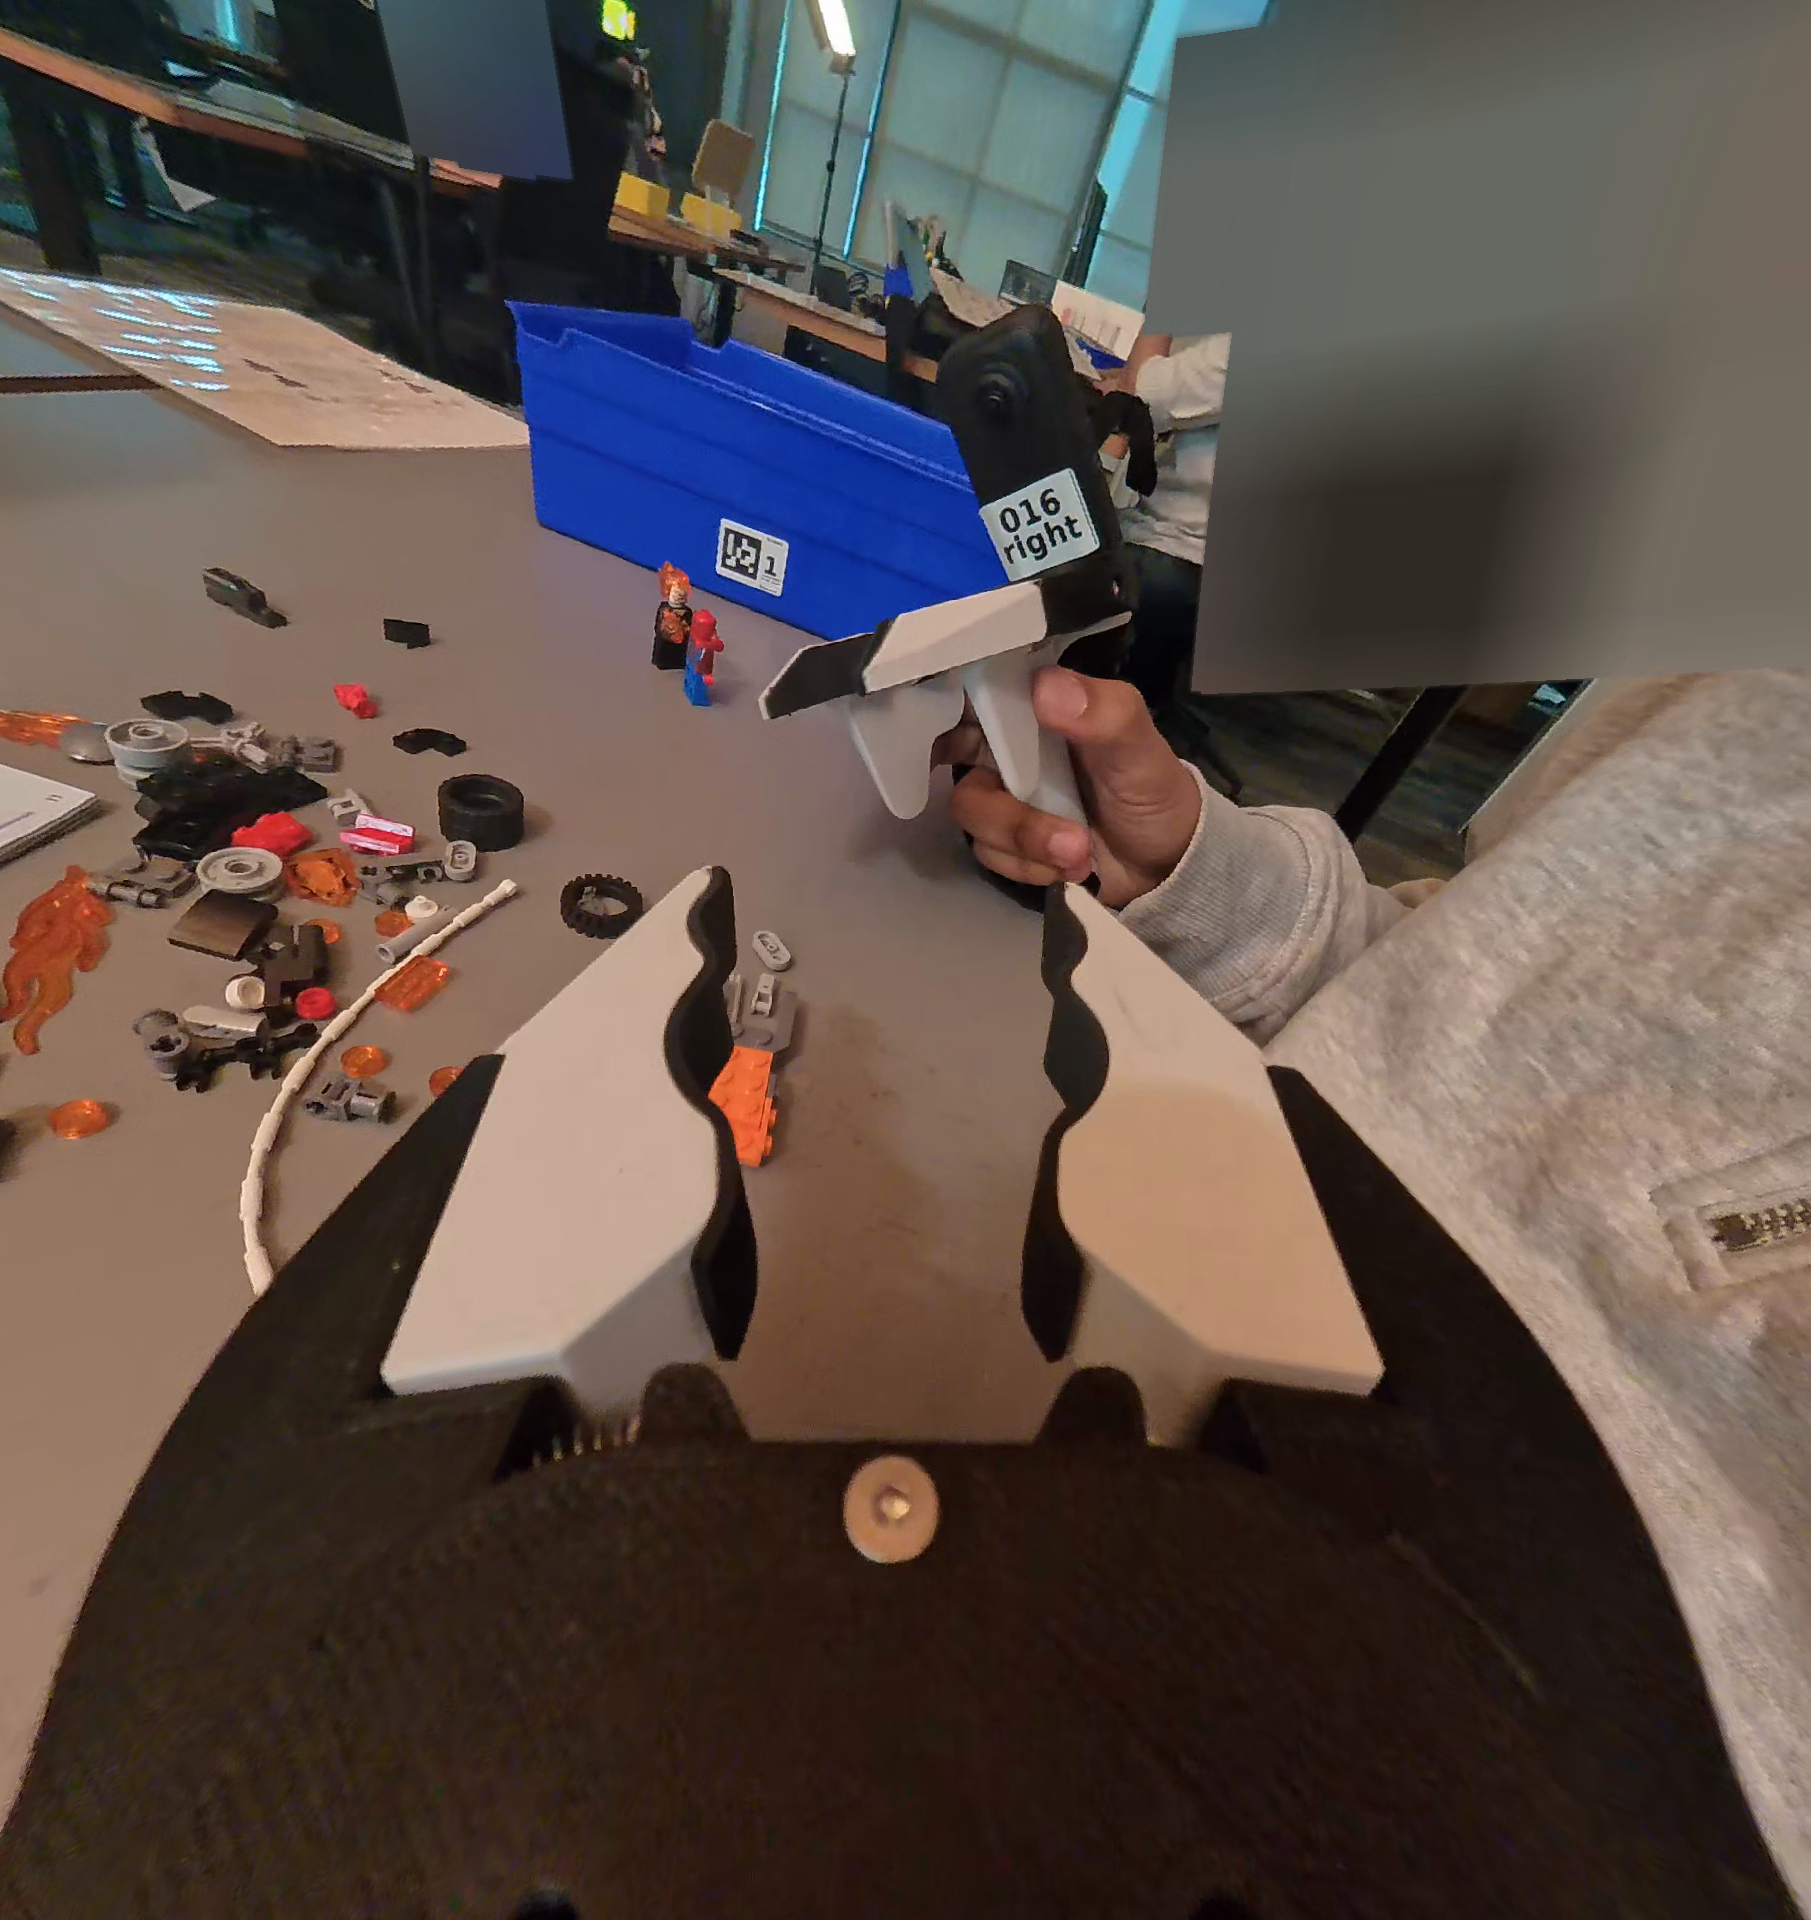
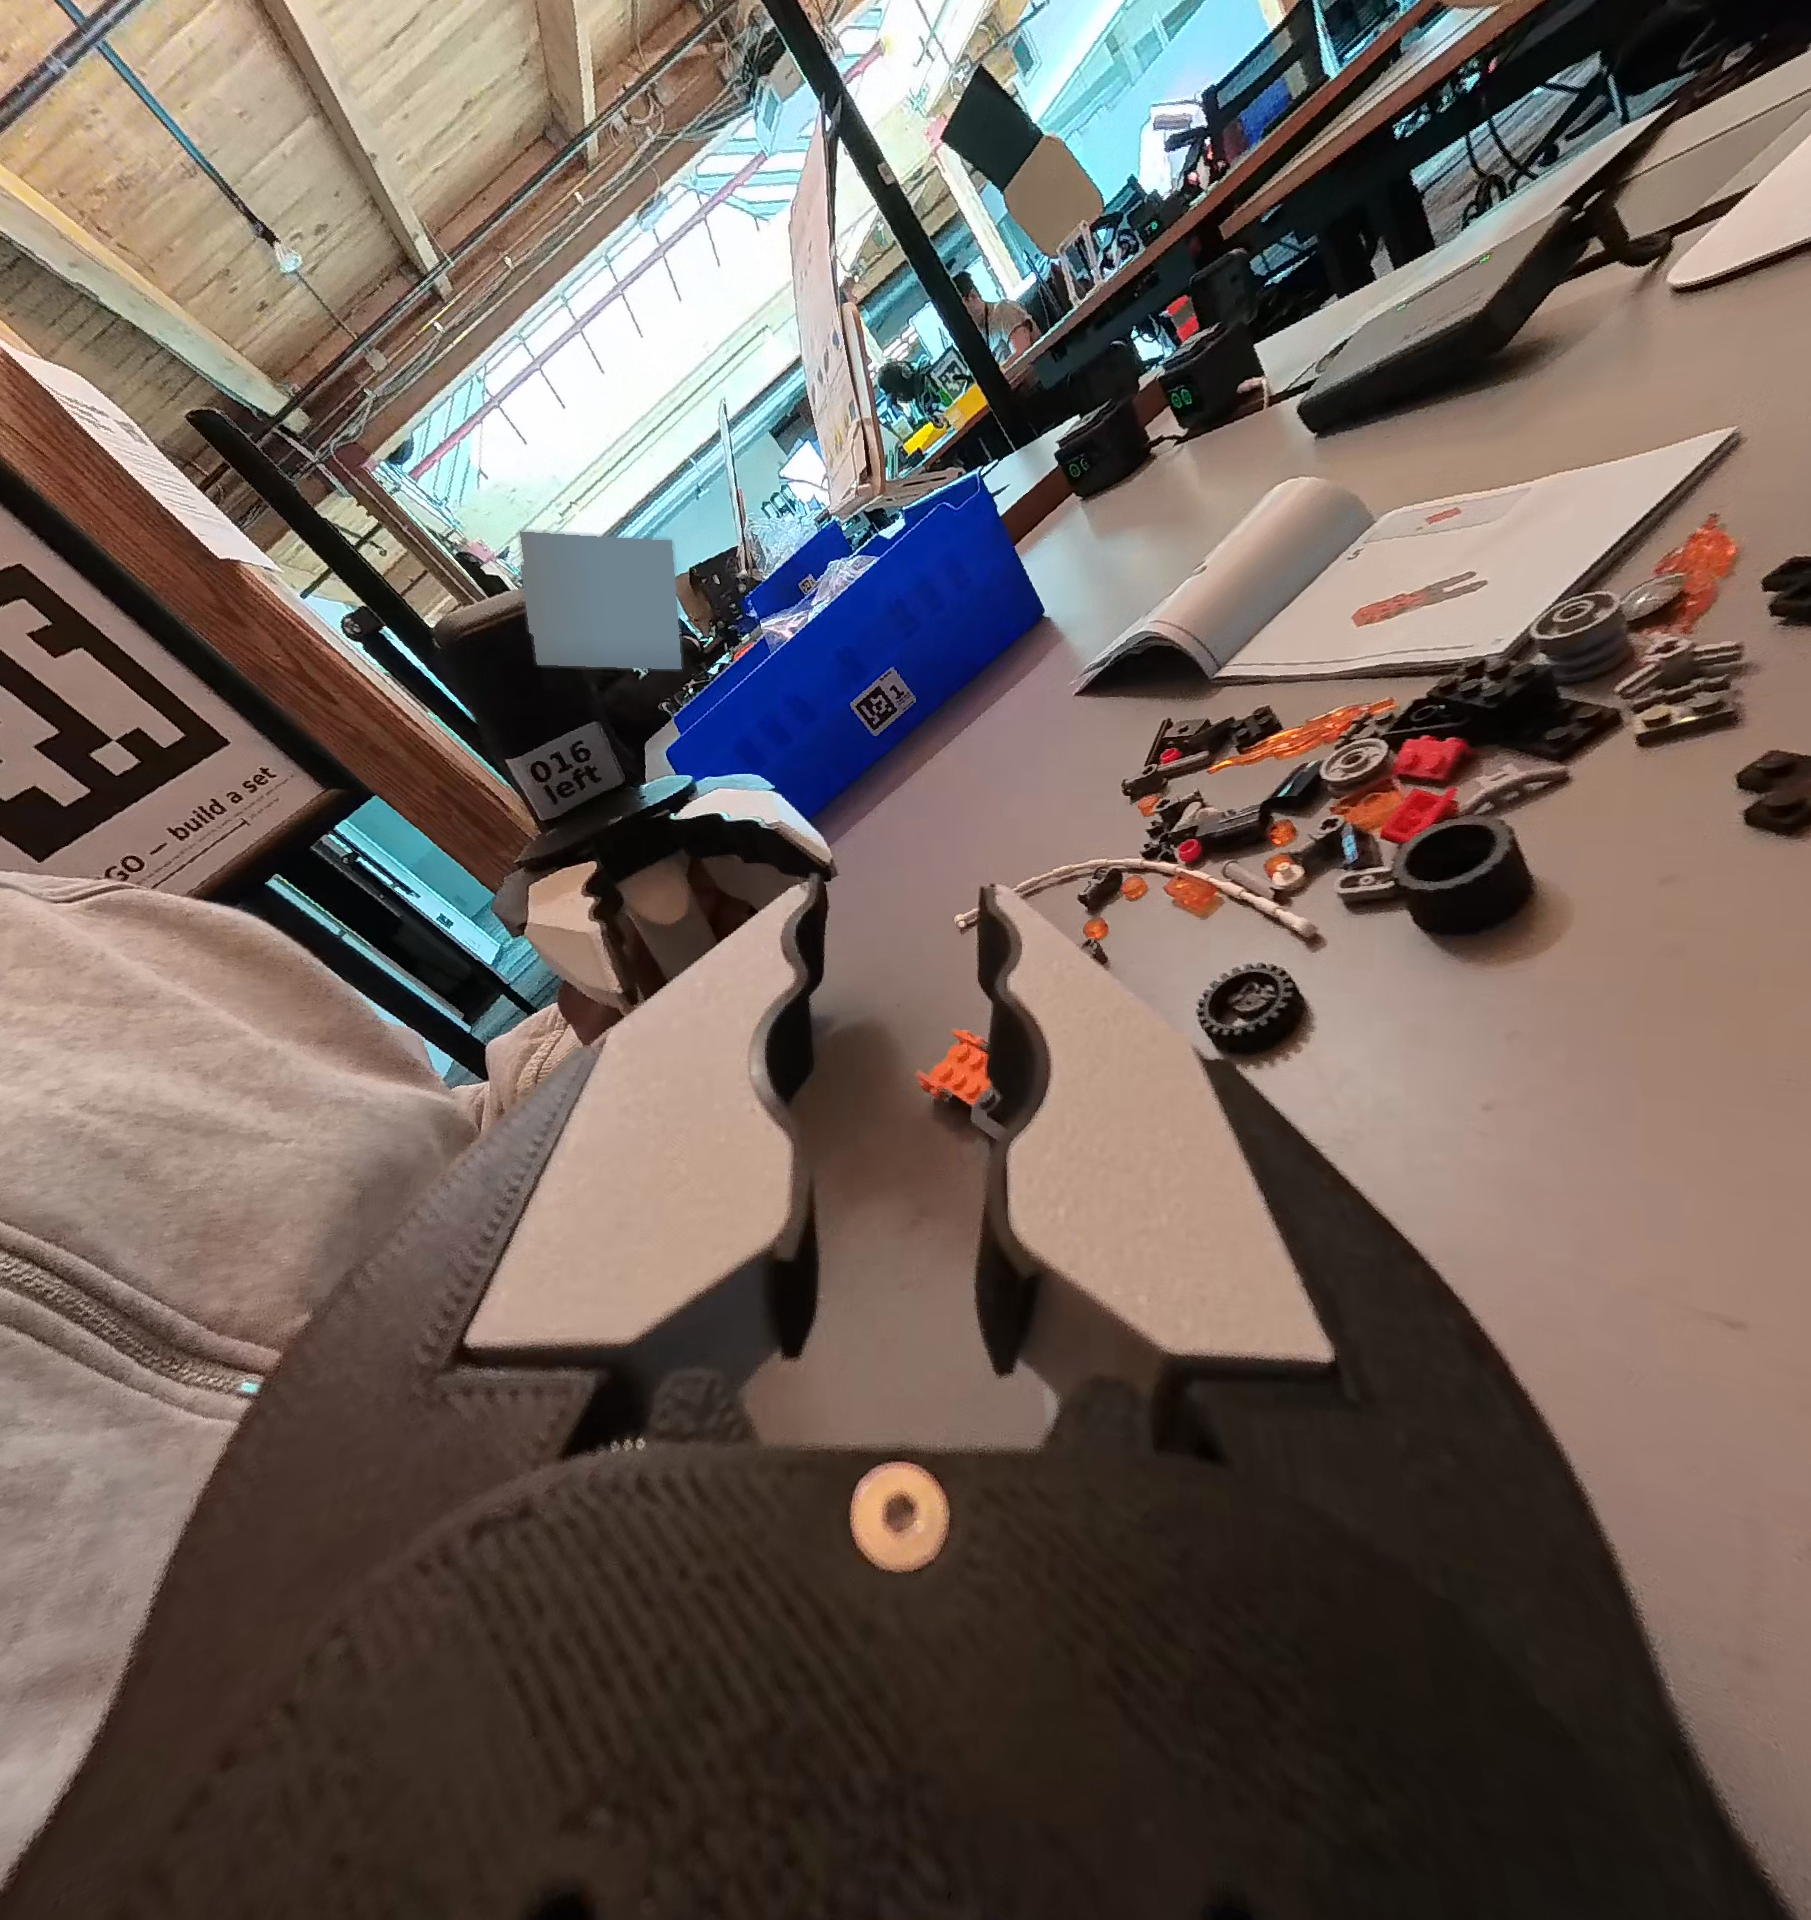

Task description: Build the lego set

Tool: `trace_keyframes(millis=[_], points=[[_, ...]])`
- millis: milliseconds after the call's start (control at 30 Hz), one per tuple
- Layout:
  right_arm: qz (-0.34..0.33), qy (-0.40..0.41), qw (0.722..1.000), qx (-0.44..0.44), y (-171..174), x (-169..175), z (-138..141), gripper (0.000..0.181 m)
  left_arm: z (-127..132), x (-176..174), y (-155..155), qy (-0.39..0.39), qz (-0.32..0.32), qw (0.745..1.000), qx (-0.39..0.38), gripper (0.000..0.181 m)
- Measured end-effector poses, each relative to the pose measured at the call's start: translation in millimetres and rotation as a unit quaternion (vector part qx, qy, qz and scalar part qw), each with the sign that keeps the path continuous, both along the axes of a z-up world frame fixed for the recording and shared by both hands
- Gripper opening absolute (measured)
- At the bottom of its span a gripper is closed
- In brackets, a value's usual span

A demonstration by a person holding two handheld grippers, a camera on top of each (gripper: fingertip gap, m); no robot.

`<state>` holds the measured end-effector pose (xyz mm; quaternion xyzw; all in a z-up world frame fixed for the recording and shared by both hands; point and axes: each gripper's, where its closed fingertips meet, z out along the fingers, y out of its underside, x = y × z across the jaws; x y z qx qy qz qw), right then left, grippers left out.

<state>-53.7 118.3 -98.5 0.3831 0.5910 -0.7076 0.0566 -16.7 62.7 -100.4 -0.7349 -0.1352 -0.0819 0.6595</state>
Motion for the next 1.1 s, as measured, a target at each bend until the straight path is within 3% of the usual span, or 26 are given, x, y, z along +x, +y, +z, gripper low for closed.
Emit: trace_keyframes(millis=[433, 633, 833, 1100], points=[[0.005, 0.0, 1.0, -0.012, 0, -1, 2, 0.029, 0, -2, 0, -0.033, -0.013, 0.999, 0.013, 0.058], [-0.009, 0.037, 0.999, 0.01, -1, -2, 7, 0.027, 0, -3, 0, -0.041, -0.017, 0.999, 0.014, 0.058], [-0.066, 0.104, 0.989, 0.087, 2, -16, 8, 0.021, 0, -6, 1, -0.042, -0.011, 0.999, 0.017, 0.058], [-0.147, 0.16, 0.948, 0.231, 7, -29, -4, 0.018, 3, -7, -1, -0.036, -0.001, 0.999, 0.022, 0.059]])
